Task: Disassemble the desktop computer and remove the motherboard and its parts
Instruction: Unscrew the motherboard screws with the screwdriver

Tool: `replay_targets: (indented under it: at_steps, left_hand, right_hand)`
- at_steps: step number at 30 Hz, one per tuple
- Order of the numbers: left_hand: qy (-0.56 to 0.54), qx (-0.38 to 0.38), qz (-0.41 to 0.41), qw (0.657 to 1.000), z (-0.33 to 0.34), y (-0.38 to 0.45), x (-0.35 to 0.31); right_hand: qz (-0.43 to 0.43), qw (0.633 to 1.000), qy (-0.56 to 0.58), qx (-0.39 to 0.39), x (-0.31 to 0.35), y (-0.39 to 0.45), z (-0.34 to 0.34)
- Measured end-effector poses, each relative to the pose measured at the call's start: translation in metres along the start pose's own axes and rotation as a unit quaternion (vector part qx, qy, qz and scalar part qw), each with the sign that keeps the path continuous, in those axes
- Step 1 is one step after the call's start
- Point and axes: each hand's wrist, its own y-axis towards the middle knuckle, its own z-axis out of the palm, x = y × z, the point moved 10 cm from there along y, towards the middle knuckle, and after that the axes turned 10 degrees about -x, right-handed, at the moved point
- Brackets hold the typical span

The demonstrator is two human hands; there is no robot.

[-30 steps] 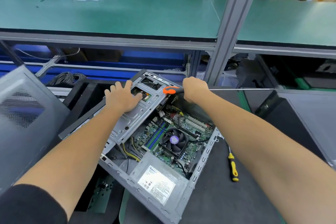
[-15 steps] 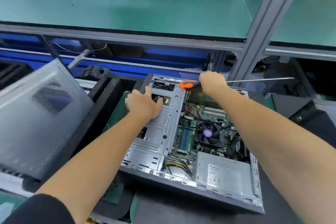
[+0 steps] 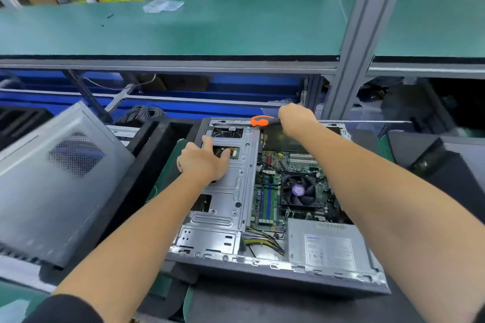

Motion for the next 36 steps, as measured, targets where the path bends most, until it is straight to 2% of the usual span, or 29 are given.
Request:
replay_targets:
  at_steps: [10, 12, 14, 16, 18, 20, 21, 22, 24, 25, 27, 30, 33, 36]
  left_hand:
    - [0.012, 0.034, 0.036, 0.999, -0.002, -0.005, -0.017]
    - [0.06, 0.046, 0.042, 0.996, -0.007, -0.004, -0.022]
    - [0.138, 0.008, 0.078, 0.987, -0.021, -0.002, -0.035]
    - [0.162, -0.079, 0.162, 0.97, -0.039, -0.003, -0.063]
    - [0.079, -0.153, 0.265, 0.949, -0.053, -0.01, -0.101]
    - [-0.101, -0.154, 0.33, 0.926, -0.067, -0.02, -0.129]
    - [-0.189, -0.14, 0.349, 0.907, -0.073, -0.025, -0.139]
    - [-0.244, -0.139, 0.377, 0.883, -0.08, -0.032, -0.149]
    - [-0.285, -0.135, 0.438, 0.842, -0.088, -0.049, -0.168]
    - [-0.302, -0.105, 0.45, 0.834, -0.087, -0.054, -0.176]
    - [-0.34, -0.039, 0.444, 0.828, -0.081, -0.057, -0.187]
    - [-0.401, 0.023, 0.418, 0.814, -0.075, -0.058, -0.198]
    - [-0.443, 0.09, 0.391, 0.801, -0.064, -0.061, -0.205]
    - [-0.416, 0.139, 0.417, 0.796, -0.051, -0.073, -0.22]
  right_hand:
    - [0.019, 0.999, 0.012, 0.037, -0.016, -0.016, 0.0]
    - [0.0, 0.997, 0.029, 0.068, -0.014, -0.02, 0.002]
    - [-0.009, 0.993, 0.081, 0.09, -0.016, -0.022, -0.006]
    - [-0.008, 0.986, 0.163, 0.042, -0.017, -0.02, -0.04]
    - [-0.008, 0.972, 0.233, -0.028, -0.019, -0.018, -0.083]
    - [0.0, 0.947, 0.304, -0.099, -0.02, -0.02, -0.127]
    - [0.011, 0.924, 0.358, -0.134, -0.021, -0.023, -0.147]
    - [0.026, 0.89, 0.426, -0.162, -0.022, -0.026, -0.162]
    - [0.056, 0.802, 0.564, -0.19, -0.024, -0.035, -0.179]
    - [0.064, 0.764, 0.613, -0.192, -0.024, -0.039, -0.183]
    - [0.071, 0.721, 0.662, -0.192, -0.022, -0.046, -0.186]
    - [0.072, 0.716, 0.663, -0.205, -0.024, -0.055, -0.183]
    - [0.079, 0.746, 0.619, -0.232, -0.034, -0.066, -0.177]
    - [0.096, 0.762, 0.595, -0.238, -0.05, -0.074, -0.163]
